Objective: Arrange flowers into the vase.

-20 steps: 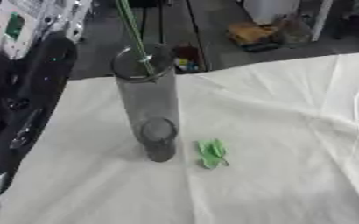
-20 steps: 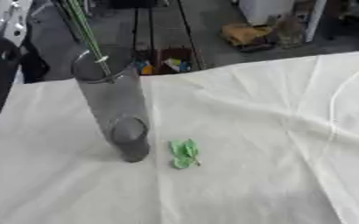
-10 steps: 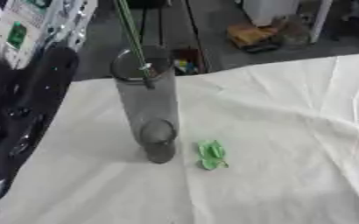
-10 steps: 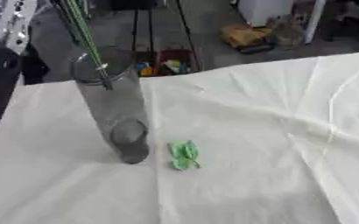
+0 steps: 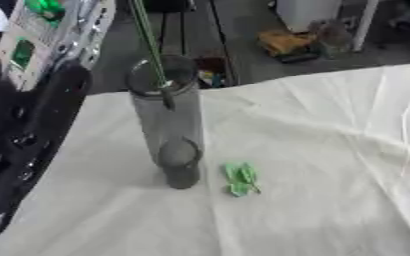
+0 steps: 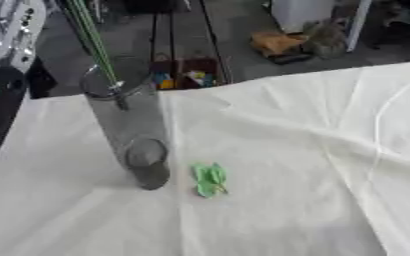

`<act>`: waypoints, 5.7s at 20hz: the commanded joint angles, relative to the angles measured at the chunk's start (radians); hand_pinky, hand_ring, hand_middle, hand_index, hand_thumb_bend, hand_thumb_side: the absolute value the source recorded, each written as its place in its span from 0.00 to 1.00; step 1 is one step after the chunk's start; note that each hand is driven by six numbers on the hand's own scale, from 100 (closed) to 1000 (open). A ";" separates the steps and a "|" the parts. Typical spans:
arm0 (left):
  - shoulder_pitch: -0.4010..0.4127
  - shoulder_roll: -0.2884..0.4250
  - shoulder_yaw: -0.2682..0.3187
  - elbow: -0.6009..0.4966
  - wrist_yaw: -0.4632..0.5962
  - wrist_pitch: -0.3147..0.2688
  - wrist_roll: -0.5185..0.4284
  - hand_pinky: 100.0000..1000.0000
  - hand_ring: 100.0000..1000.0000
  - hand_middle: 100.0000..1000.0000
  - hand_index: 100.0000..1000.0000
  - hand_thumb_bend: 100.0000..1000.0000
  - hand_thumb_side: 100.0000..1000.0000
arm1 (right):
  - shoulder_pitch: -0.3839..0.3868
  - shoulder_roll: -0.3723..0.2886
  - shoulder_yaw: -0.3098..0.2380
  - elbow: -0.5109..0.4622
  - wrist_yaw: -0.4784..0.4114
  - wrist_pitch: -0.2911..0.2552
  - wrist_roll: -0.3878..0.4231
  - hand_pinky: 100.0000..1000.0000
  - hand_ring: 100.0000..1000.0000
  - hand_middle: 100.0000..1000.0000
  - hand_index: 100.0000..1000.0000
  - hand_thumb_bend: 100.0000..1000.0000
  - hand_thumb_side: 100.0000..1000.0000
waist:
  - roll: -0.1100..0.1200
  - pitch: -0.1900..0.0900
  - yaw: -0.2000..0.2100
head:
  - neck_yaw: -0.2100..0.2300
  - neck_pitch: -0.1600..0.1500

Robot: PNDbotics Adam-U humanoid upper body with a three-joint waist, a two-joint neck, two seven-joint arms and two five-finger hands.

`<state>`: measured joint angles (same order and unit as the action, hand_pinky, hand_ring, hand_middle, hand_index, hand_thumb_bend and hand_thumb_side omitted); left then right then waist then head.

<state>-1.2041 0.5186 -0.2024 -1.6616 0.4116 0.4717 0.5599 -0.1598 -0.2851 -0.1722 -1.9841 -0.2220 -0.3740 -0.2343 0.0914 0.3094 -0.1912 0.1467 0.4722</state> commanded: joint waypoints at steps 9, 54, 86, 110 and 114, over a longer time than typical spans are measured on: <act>0.001 0.006 -0.008 -0.030 -0.023 0.006 0.005 0.00 0.00 0.00 0.00 0.00 0.89 | -0.013 -0.002 -0.005 -0.016 -0.004 0.003 0.003 0.14 0.27 0.16 0.49 0.00 0.93 | -0.008 -0.008 0.000 | -0.005 -0.018; 0.074 0.041 -0.055 -0.080 -0.167 -0.019 -0.064 0.00 0.15 0.16 0.07 0.00 0.92 | -0.014 0.002 -0.008 -0.016 -0.010 0.012 0.007 0.15 0.27 0.16 0.50 0.00 0.94 | -0.012 -0.007 0.009 | -0.018 -0.037; 0.110 0.088 -0.064 -0.088 -0.325 0.044 -0.240 0.10 0.41 0.39 0.18 0.00 0.82 | -0.009 0.002 -0.010 -0.016 -0.027 0.021 0.014 0.15 0.27 0.16 0.50 0.00 0.94 | -0.012 -0.012 0.013 | -0.022 -0.041; 0.141 0.115 -0.075 -0.091 -0.417 0.066 -0.400 0.22 0.55 0.56 0.42 0.00 0.80 | -0.009 0.002 -0.011 -0.016 -0.029 0.022 0.014 0.15 0.28 0.16 0.50 0.00 0.94 | -0.014 -0.013 0.015 | -0.026 -0.044; 0.145 0.121 -0.072 -0.095 -0.450 0.071 -0.450 0.24 0.57 0.58 0.45 0.00 0.80 | -0.008 0.002 -0.011 -0.016 -0.029 0.023 0.014 0.15 0.28 0.16 0.50 0.00 0.94 | -0.013 -0.013 0.014 | -0.026 -0.045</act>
<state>-1.0456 0.6068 -0.2849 -1.7362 -0.0246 0.5424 0.1255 -0.1663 -0.2706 -0.1758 -1.9841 -0.2442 -0.3517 -0.2205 0.0846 0.3198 -0.1773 0.1217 0.4369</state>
